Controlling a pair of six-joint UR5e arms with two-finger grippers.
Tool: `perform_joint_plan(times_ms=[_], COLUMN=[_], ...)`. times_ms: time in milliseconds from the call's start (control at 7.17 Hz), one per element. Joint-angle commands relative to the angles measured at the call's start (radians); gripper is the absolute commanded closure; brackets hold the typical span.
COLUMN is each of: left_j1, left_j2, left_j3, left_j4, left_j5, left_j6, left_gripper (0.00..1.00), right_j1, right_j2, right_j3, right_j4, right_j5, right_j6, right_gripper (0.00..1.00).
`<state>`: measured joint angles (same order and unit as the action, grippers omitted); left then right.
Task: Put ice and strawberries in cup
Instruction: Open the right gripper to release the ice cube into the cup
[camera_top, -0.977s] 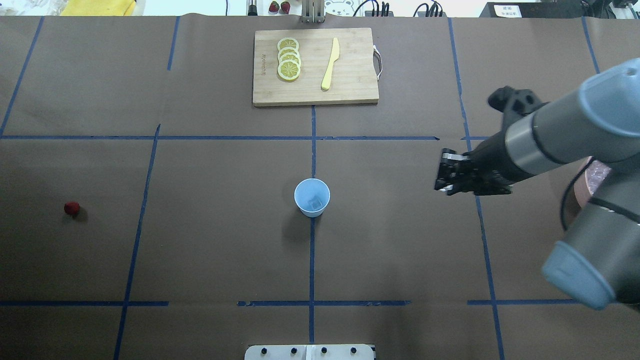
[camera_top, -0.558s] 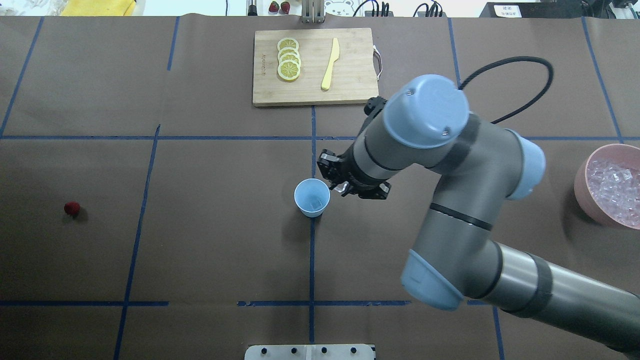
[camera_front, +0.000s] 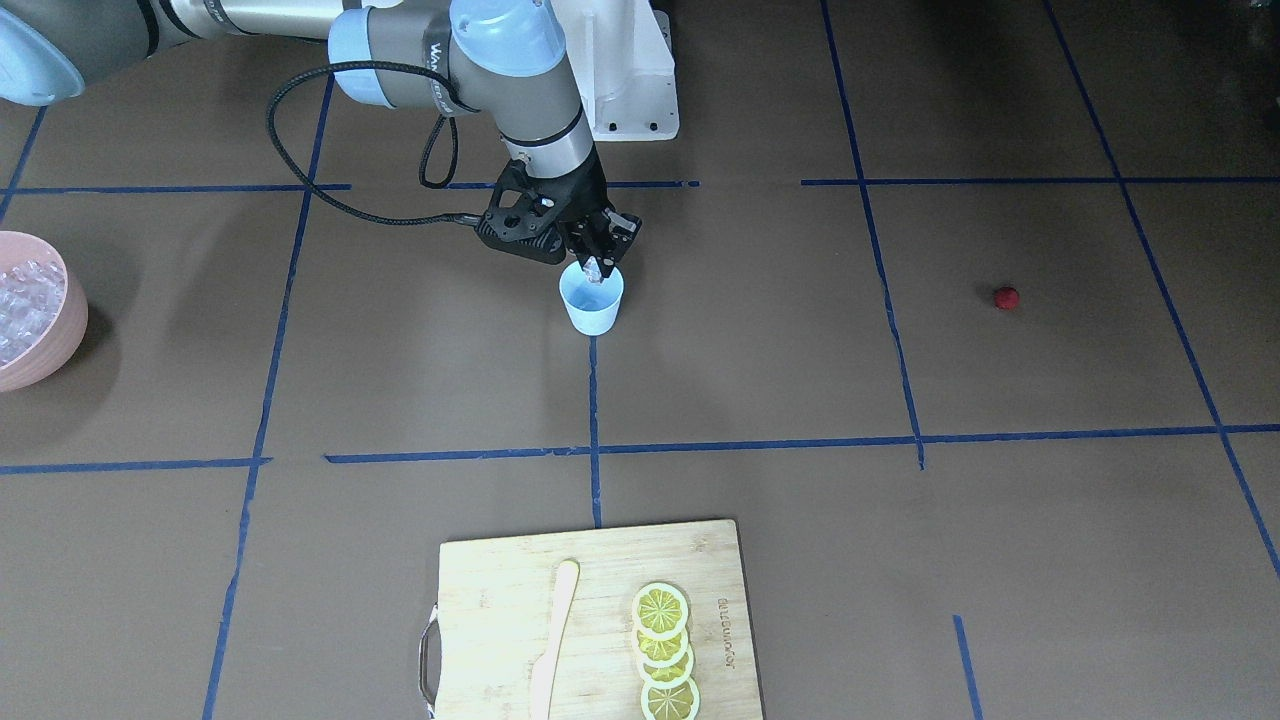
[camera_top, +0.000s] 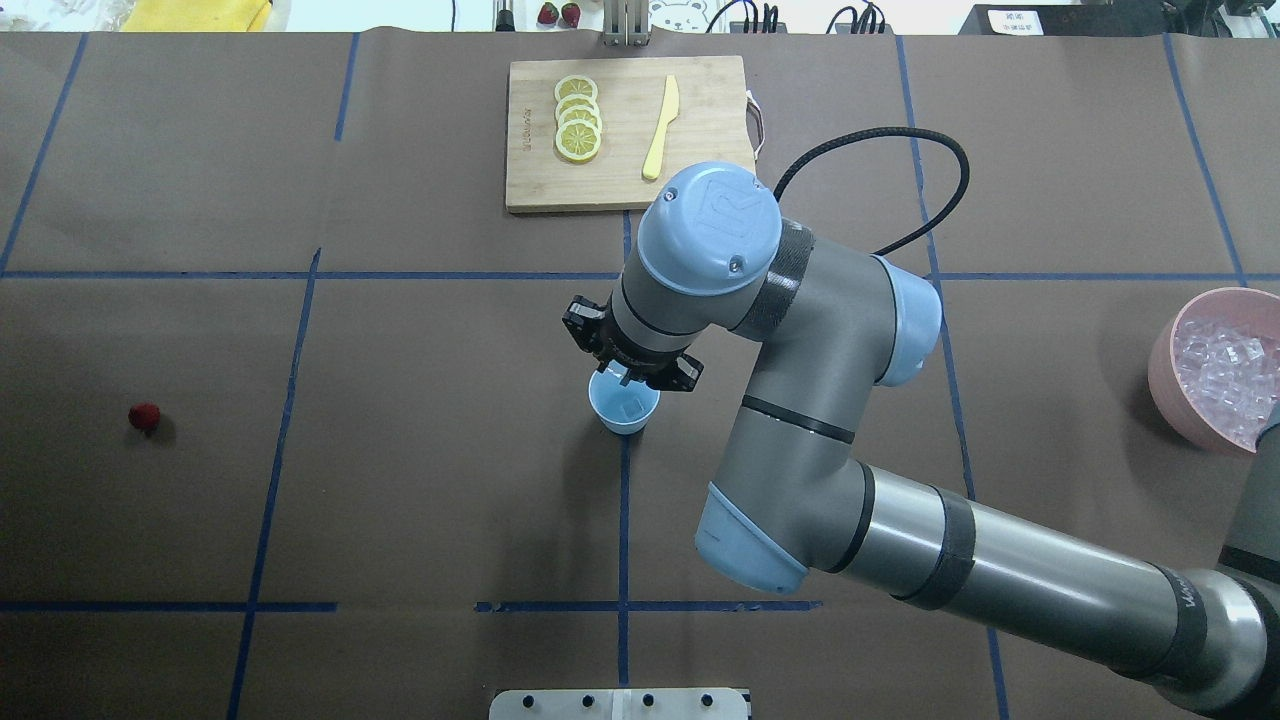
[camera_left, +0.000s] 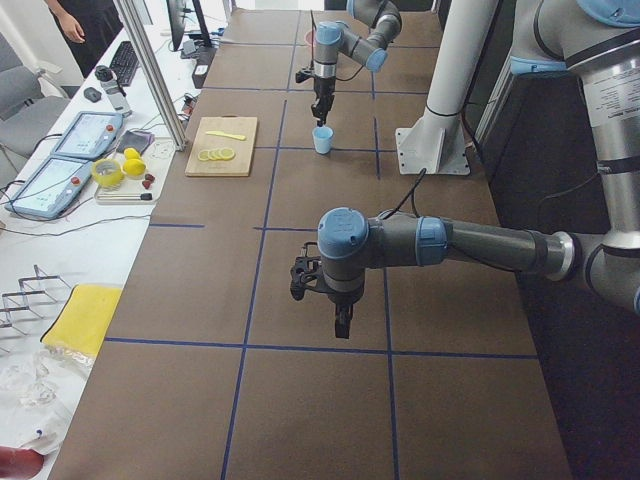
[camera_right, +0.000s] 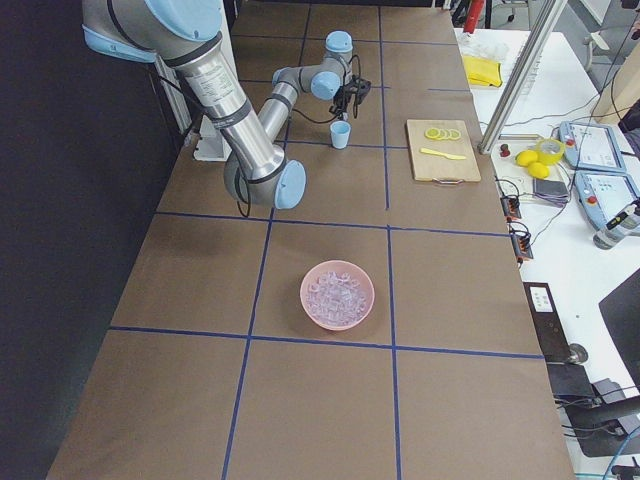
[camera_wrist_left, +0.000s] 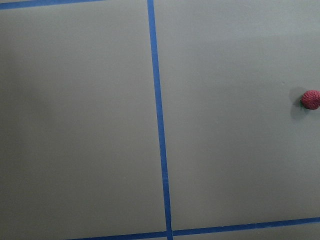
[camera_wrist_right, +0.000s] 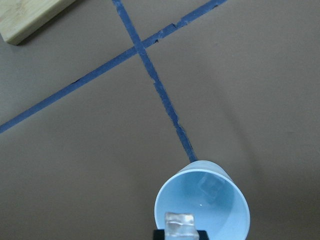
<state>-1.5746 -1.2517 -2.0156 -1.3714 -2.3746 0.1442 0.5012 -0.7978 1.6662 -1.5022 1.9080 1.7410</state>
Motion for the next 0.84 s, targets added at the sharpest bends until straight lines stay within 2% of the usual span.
perform_joint_plan(times_ms=[0, 140, 279, 698], left_j1=[-0.001, -0.001, -0.001, -0.001], left_j2=[0.0, 0.0, 0.0, 0.005], left_j3=[0.0, 0.0, 0.0, -0.002], left_j4=[0.0, 0.0, 0.0, -0.001], left_j5=[0.0, 0.0, 0.0, 0.0], left_j6=[0.0, 0.0, 0.0, 0.0], left_gripper=[0.0, 0.0, 0.0, 0.0], right_j1=[-0.015, -0.015, -0.015, -0.015], right_j2=[-0.003, -0.006, -0.009, -0.014], right_j3=[-0.008, -0.006, -0.006, -0.006], right_j4=[0.005, 0.005, 0.005, 0.005], right_j5=[-0.015, -0.015, -0.015, -0.015], right_j6=[0.0, 0.0, 0.0, 0.0], right_gripper=[0.76, 0.64, 0.58, 0.48])
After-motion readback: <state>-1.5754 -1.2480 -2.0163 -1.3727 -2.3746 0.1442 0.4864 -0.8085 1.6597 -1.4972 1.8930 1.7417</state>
